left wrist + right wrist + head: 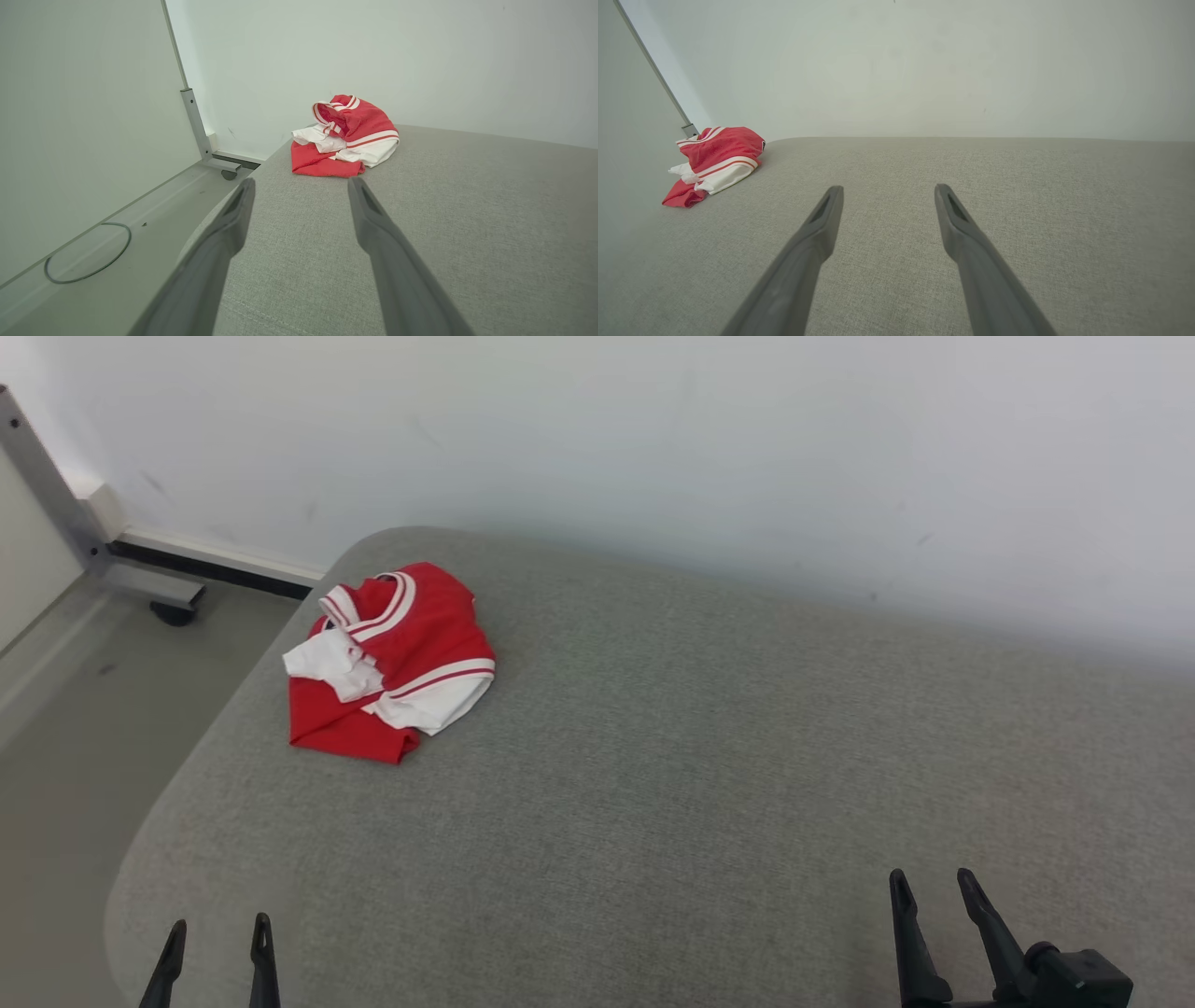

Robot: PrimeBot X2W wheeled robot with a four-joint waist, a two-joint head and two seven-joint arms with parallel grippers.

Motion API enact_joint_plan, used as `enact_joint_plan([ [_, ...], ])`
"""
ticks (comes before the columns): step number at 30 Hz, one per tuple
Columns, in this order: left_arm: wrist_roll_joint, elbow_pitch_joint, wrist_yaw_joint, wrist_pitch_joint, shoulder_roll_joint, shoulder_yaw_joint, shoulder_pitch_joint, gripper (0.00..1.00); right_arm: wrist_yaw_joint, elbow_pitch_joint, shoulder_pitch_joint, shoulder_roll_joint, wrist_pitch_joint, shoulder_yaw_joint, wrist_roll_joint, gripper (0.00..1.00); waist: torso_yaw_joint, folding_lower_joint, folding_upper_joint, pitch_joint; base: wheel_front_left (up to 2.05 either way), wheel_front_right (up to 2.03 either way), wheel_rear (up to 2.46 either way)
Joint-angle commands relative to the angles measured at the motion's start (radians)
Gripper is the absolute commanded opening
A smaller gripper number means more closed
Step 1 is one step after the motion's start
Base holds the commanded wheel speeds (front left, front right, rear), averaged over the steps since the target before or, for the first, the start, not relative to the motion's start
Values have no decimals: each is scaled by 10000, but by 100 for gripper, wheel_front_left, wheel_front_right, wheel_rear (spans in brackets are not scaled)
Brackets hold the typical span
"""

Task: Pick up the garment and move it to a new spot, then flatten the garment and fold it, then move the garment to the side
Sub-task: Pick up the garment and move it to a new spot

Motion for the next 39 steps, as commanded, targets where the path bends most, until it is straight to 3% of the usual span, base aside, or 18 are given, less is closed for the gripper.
enact_joint_plan([
  [1,-16,0,65,-37,11,21,6,100,-22,2,49,14,-1,28,-10,100,710,-1,0,116,0,0,0],
  [11,-144,24,168,-59,101,94,117,100,-22,-20,39,30,56,107,-15,100,1556,-1,0,7,0,0,0],
  [22,-294,-19,319,-70,218,217,186,100,-22,30,-70,7,24,242,16,100,1681,-1,0,104,0,0,0],
  [32,-637,107,318,-16,272,349,-723,100,-22,-210,-345,-235,202,62,-81,100,1240,-1,0,622,0,0,0],
  [39,-1022,308,31,180,765,504,-2610,100,-22,-571,-907,-458,430,-17,-200,100,325,-1,0,1522,0,0,0],
])
